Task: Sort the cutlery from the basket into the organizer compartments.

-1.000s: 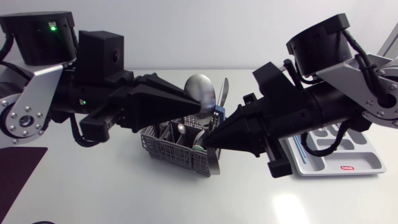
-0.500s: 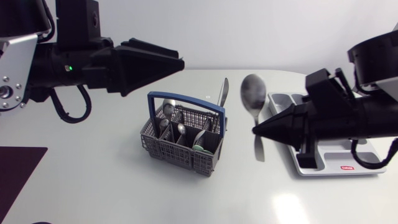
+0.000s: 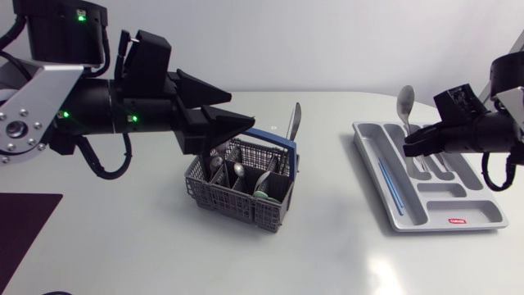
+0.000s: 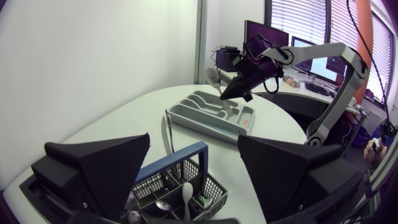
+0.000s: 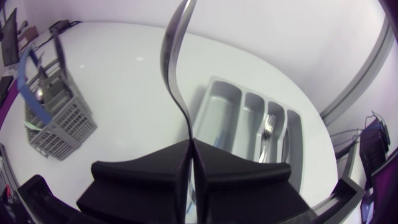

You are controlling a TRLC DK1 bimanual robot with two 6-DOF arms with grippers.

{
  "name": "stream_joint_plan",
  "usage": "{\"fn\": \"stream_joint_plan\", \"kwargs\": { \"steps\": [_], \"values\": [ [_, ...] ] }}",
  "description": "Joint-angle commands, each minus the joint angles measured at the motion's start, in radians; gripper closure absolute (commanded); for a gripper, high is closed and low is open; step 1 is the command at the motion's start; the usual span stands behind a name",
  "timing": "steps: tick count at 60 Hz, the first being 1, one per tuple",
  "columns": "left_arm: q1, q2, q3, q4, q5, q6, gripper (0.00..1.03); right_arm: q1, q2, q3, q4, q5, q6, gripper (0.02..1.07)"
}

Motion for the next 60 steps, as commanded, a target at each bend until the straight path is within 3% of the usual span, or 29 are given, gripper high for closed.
{"fn": "stream_joint_plan", "kwargs": {
  "steps": [1,15,34,60],
  "values": [
    [-0.013,0.014,-0.020,-0.011,-0.034,0.040,0.05,-0.041,0.118,0.079,0.039,0.038,0.050,1.01],
    [-0.041,0.020,-0.042,-0.017,-0.132,0.092,0.05,-0.070,0.336,0.225,0.075,0.158,0.104,1.01],
    [-0.064,0.023,-0.063,-0.017,-0.157,0.107,0.05,-0.072,0.562,0.423,0.033,0.261,0.130,1.01],
    [-0.070,0.023,-0.071,-0.035,-0.164,0.119,0.05,-0.121,0.776,0.556,-0.028,0.279,0.136,1.01]
  ]
}}
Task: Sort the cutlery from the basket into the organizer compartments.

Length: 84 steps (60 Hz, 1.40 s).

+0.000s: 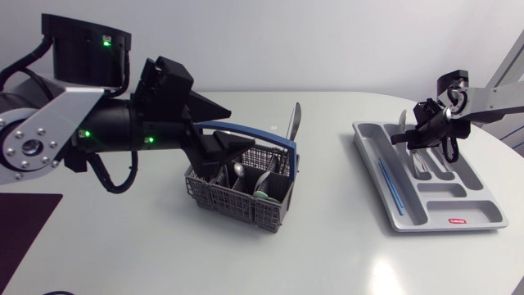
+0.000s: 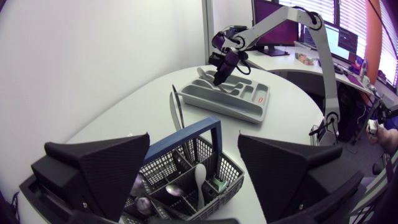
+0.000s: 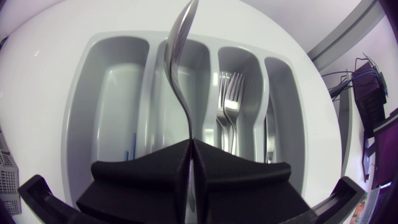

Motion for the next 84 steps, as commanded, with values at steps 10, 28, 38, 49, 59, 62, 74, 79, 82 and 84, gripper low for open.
{"fn": "stream_joint_plan", "kwargs": {
  "steps": [10,28,38,49,59,62,74,79,82,84],
  "values": [
    [-0.011,0.014,-0.025,-0.011,-0.005,0.024,0.05,-0.015,0.076,0.072,-0.043,0.012,0.018,1.01],
    [-0.024,0.013,-0.019,-0.026,-0.023,0.027,0.05,0.002,0.141,0.117,-0.071,0.029,0.018,0.92],
    [-0.025,0.011,-0.013,-0.036,-0.025,0.030,0.05,0.027,0.136,0.120,-0.083,0.037,0.021,0.71],
    [-0.033,0.013,-0.006,-0.039,-0.031,0.031,0.05,0.048,0.058,0.086,-0.080,0.038,0.044,0.40],
    [-0.034,0.022,0.000,-0.039,-0.056,0.041,0.05,0.048,-0.071,-0.003,-0.003,0.061,0.044,0.26],
    [-0.036,0.025,0.001,-0.039,-0.060,0.047,0.05,0.051,-0.126,-0.043,0.021,0.061,0.038,0.26],
    [-0.065,0.045,-0.014,-0.040,-0.082,0.123,0.06,0.099,-0.398,-0.276,0.112,-0.049,-0.008,0.22],
    [-0.091,0.050,-0.045,-0.040,-0.083,0.192,0.07,0.122,-0.518,-0.380,0.138,-0.123,-0.050,0.22],
    [-0.103,0.050,-0.072,-0.039,-0.082,0.254,0.07,0.137,-0.577,-0.431,0.139,-0.147,-0.068,0.22],
    [-0.110,0.053,-0.085,-0.039,-0.082,0.286,0.07,0.145,-0.613,-0.463,0.138,-0.181,-0.079,0.22]
  ]
}}
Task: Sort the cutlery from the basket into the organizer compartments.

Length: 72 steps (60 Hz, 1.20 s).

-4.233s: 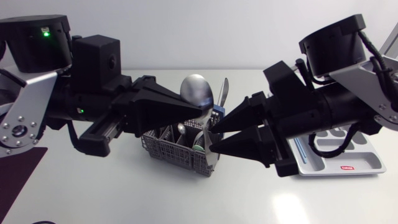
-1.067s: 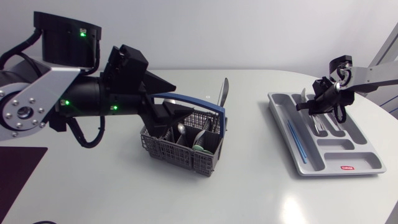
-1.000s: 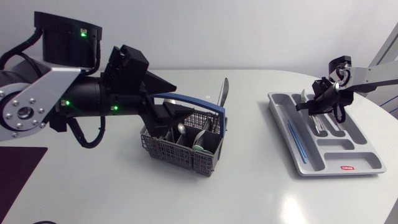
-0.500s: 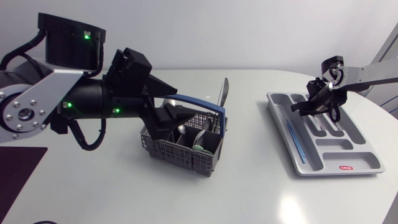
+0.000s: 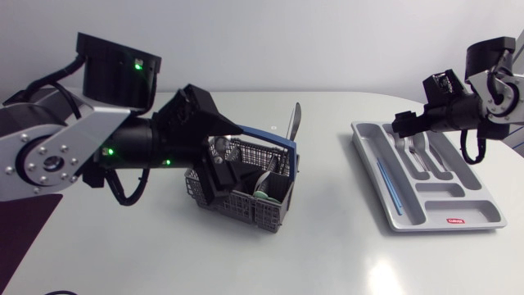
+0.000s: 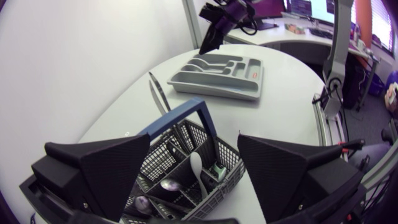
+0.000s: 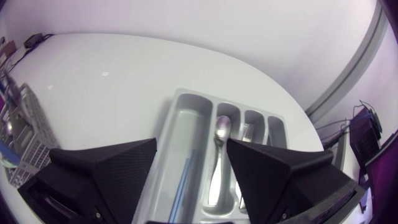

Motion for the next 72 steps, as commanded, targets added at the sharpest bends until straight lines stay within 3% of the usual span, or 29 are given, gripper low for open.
{"fn": "stream_joint_plan", "kwargs": {
  "steps": [1,17,33,46,54,66,72],
  "values": [
    [-0.022,0.025,-0.062,-0.004,-0.003,0.120,0.07,0.023,-0.093,-0.108,0.010,-0.055,-0.045,0.23],
    [-0.025,0.107,-0.059,-0.055,0.036,0.346,0.10,0.120,-0.357,-0.375,0.001,-0.182,-0.128,0.23],
    [-0.013,0.229,0.067,-0.185,0.039,0.507,0.13,0.252,-0.521,-0.576,0.008,-0.183,-0.155,0.23],
    [-0.008,0.280,0.188,-0.319,0.062,0.553,0.18,0.287,-0.576,-0.644,0.008,-0.177,-0.175,0.22],
    [-0.002,0.327,0.254,-0.394,0.076,0.577,0.27,0.287,-0.593,-0.656,0.008,-0.177,-0.181,0.23],
    [-0.006,0.360,0.278,-0.420,0.079,0.593,0.43,0.287,-0.593,-0.673,0.025,-0.179,-0.191,0.23],
    [-0.008,0.373,0.280,-0.415,0.079,0.600,0.44,0.293,-0.593,-0.676,0.024,-0.180,-0.191,0.22]
  ]
}}
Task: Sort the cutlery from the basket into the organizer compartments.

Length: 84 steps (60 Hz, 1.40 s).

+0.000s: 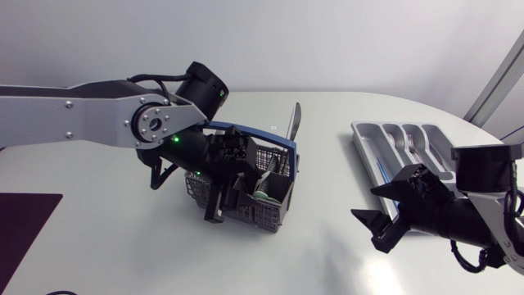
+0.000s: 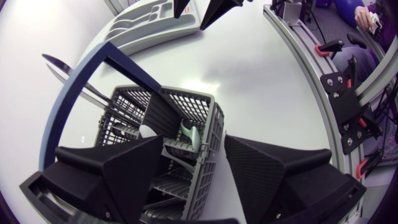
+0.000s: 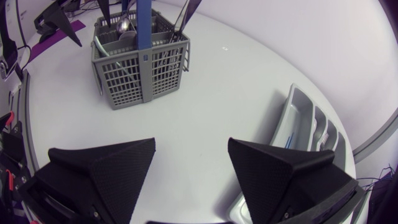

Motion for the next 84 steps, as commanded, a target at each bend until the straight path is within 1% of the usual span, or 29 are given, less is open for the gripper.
{"fn": "stream_joint_plan", "kwargs": {
  "steps": [1,5,12,21,23,30,34,41,44,49,53,59,67,84],
  "values": [
    [0.000,0.027,0.030,-0.006,0.006,0.038,0.44,0.013,-0.007,-0.033,0.011,0.000,-0.027,0.23],
    [0.003,0.027,0.033,-0.005,0.006,0.040,0.52,0.019,-0.011,-0.038,0.011,0.002,-0.027,0.23],
    [0.005,0.033,0.035,-0.003,0.006,0.043,0.61,0.022,-0.013,-0.041,0.012,0.002,-0.027,0.22],
    [0.005,0.044,0.042,-0.002,0.006,0.041,0.66,0.022,-0.014,-0.044,0.017,0.002,-0.030,0.22],
    [0.005,0.049,0.044,-0.002,0.006,0.040,0.70,0.022,-0.016,-0.045,0.017,0.002,-0.030,0.22],
    [0.005,0.065,0.058,-0.003,0.006,0.037,0.74,0.022,-0.022,-0.048,0.018,0.000,-0.032,0.23],
    [0.003,0.072,0.062,-0.003,0.006,0.035,0.79,0.022,-0.025,-0.051,0.018,0.000,-0.032,0.22],
    [0.000,0.085,0.068,-0.012,0.006,0.035,0.84,0.022,-0.037,-0.054,0.018,0.002,-0.033,0.22],
    [-0.001,0.092,0.074,-0.017,0.006,0.037,0.88,0.024,-0.037,-0.054,0.018,0.002,-0.033,0.22],
    [-0.006,0.102,0.076,-0.021,0.001,0.038,0.89,0.022,-0.040,-0.056,0.018,0.002,-0.033,0.22],
    [-0.009,0.107,0.079,-0.023,-0.003,0.040,0.92,0.024,-0.043,-0.056,0.017,0.002,-0.033,0.22],
    [-0.012,0.116,0.090,-0.020,-0.002,0.043,1.00,0.024,-0.043,-0.059,0.017,0.002,-0.033,0.22],
    [-0.006,0.098,0.107,-0.029,-0.002,0.041,1.00,0.025,-0.049,-0.058,0.014,0.002,-0.033,0.23],
    [-0.001,-0.031,0.148,-0.109,0.001,0.035,1.00,0.062,-0.103,-0.047,-0.020,-0.001,-0.032,0.22]
  ]
}}
